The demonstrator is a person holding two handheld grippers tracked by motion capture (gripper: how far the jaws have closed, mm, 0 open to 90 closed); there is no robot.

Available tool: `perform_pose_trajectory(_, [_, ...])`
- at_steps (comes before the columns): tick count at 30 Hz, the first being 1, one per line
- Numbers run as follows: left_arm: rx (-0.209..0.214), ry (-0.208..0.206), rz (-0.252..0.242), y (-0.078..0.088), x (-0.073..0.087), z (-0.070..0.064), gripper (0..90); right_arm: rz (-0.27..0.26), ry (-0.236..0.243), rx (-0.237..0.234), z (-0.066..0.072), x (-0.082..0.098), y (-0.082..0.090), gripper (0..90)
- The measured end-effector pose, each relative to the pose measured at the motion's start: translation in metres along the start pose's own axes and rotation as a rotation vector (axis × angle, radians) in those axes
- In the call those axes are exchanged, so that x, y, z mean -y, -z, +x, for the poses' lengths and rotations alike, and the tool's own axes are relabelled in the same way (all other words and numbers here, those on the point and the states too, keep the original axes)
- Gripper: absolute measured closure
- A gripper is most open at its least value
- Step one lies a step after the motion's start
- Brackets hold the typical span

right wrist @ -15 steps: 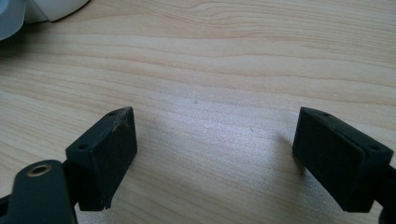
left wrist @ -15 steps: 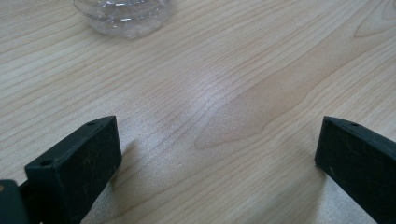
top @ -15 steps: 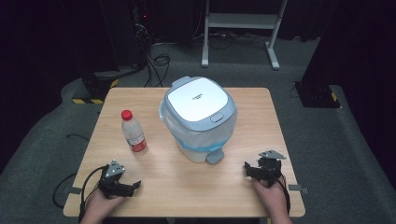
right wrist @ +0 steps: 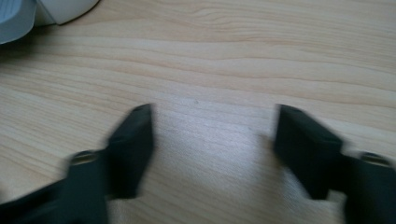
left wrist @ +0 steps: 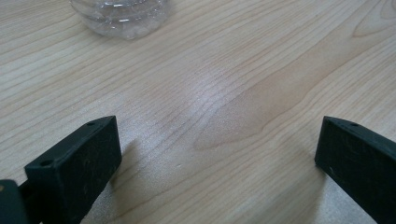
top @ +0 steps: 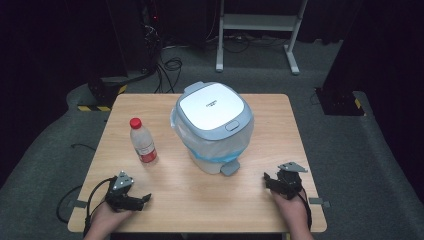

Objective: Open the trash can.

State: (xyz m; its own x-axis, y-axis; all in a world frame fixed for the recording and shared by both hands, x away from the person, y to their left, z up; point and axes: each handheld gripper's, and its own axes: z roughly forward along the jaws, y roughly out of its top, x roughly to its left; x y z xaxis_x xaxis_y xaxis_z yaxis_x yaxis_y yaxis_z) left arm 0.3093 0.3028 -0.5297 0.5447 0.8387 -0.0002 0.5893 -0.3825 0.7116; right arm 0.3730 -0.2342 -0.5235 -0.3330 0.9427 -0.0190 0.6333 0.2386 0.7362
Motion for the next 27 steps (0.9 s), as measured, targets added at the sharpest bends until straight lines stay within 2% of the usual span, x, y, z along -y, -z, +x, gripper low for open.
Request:
perform_pose_trajectory(1, [0.001, 0.001, -0.009, 0.001, 0.001, -0.002, 4.1, -0.004, -0.007, 0.007, 0.0, 0.001, 0.002, 47.9])
perform_pose_trajectory(3, [0.004, -0.005, -0.037, 0.005, 0.003, -0.007, 14.3, -0.011, 0.005, -0.002, 0.001, 0.003, 0.005, 63.8])
perform_pose_trajectory(4, [0.006, -0.004, -0.043, 0.006, 0.003, -0.009, 20.3, -0.015, 0.024, 0.001, 0.002, 0.004, 0.006, 69.5])
perform_pose_trajectory(5, [0.01, -0.012, -0.051, 0.007, 0.003, -0.014, 29.8, -0.015, 0.069, 0.009, 0.006, 0.006, 0.009, 78.7])
perform_pose_trajectory(6, [0.01, -0.012, -0.051, 0.007, 0.003, -0.014, 35.6, -0.015, 0.069, 0.009, 0.006, 0.006, 0.009, 78.7])
perform_pose_trajectory(7, [0.009, -0.011, -0.051, 0.007, 0.002, -0.017, 35.6, -0.016, 0.083, 0.007, 0.009, 0.006, 0.01, 82.5])
perform_pose_trajectory(9, [0.012, -0.002, -0.037, 0.004, -0.005, -0.021, 43.6, -0.033, 0.09, -0.016, 0.011, 0.005, 0.014, 87.5])
perform_pose_trajectory(12, [0.028, 0.011, -0.051, -0.001, -0.02, -0.028, 55.0, -0.06, 0.095, -0.044, 0.015, -0.001, 0.019, 89.4])
perform_pose_trajectory(13, [0.033, 0.001, -0.062, -0.003, -0.026, -0.03, 62.2, -0.066, 0.109, -0.056, 0.02, -0.007, 0.019, 89.6])
perform_pose_trajectory(14, [0.036, -0.007, -0.069, -0.007, -0.032, -0.033, 62.2, -0.066, 0.109, -0.056, 0.02, -0.007, 0.019, 89.6])
perform_pose_trajectory(15, [0.027, -0.026, -0.077, -0.014, -0.046, -0.039, 70.6, -0.08, 0.124, -0.075, 0.026, -0.016, 0.018, 89.8])
perform_pose_trajectory(16, [0.027, -0.026, -0.077, -0.014, -0.046, -0.039, 73.6, -0.08, 0.124, -0.075, 0.026, -0.016, 0.018, 89.8])
perform_pose_trajectory(18, [0.018, -0.045, -0.085, -0.023, -0.061, -0.044, 75.2, -0.1, 0.128, -0.091, 0.034, -0.027, 0.015, 89.8])
perform_pose_trajectory(21, [0.018, -0.031, -0.111, -0.034, -0.087, -0.05, 79.7, -0.12, 0.129, -0.113, 0.046, -0.046, 0.009, 89.8])
perform_pose_trajectory(24, [-0.01, -0.052, -0.12, -0.046, -0.111, -0.059, 84.6, -0.138, 0.146, -0.104, 0.054, -0.066, 0.001, 89.9])
perform_pose_trajectory(25, [-0.023, -0.047, -0.124, -0.051, -0.119, -0.06, 85.6, -0.141, 0.147, -0.102, 0.055, -0.072, -0.001, 89.9])
perform_pose_trajectory(26, [-0.06, -0.032, -0.128, -0.059, -0.132, -0.06, 86.2, -0.149, 0.158, -0.075, 0.055, -0.084, -0.008, 89.9])
perform_pose_trajectory(27, [-0.06, -0.032, -0.128, -0.059, -0.132, -0.06, 86.0, -0.149, 0.158, -0.075, 0.055, -0.084, -0.008, 89.9])
